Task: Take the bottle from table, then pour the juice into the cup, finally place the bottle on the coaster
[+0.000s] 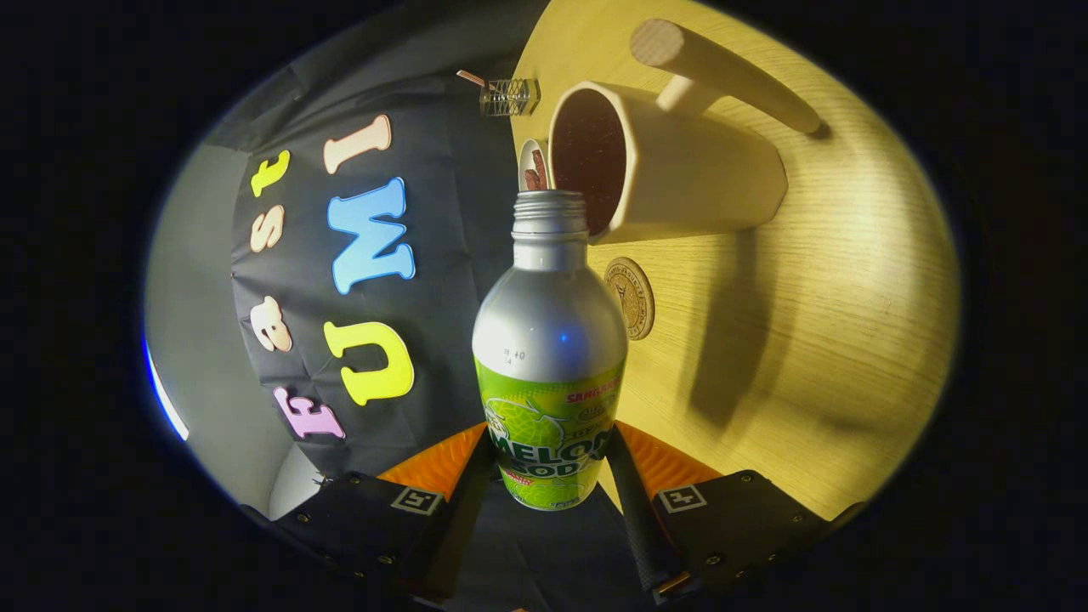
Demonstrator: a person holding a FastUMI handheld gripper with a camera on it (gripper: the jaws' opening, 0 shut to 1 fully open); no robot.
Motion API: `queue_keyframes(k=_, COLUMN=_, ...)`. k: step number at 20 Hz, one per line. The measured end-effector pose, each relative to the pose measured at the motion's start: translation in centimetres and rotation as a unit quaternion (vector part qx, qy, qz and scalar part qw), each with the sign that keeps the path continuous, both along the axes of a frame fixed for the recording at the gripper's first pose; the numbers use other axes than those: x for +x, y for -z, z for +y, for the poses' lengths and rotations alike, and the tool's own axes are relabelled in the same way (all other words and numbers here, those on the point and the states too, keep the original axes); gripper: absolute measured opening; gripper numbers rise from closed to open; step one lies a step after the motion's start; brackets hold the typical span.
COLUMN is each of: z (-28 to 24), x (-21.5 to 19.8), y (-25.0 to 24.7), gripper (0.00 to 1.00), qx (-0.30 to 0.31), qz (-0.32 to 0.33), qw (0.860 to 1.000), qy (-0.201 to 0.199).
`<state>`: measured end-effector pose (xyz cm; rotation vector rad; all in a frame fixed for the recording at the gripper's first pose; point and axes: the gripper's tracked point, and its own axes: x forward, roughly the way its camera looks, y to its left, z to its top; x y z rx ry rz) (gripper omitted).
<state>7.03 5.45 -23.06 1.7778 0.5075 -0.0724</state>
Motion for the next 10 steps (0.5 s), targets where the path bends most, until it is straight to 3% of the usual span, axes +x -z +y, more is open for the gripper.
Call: queue_keyframes(k=10, z=0.51, x=1.00, y=-0.79, gripper=0.77, qx=0.040, qz=0.007, qw=0.999, qy=0.008)
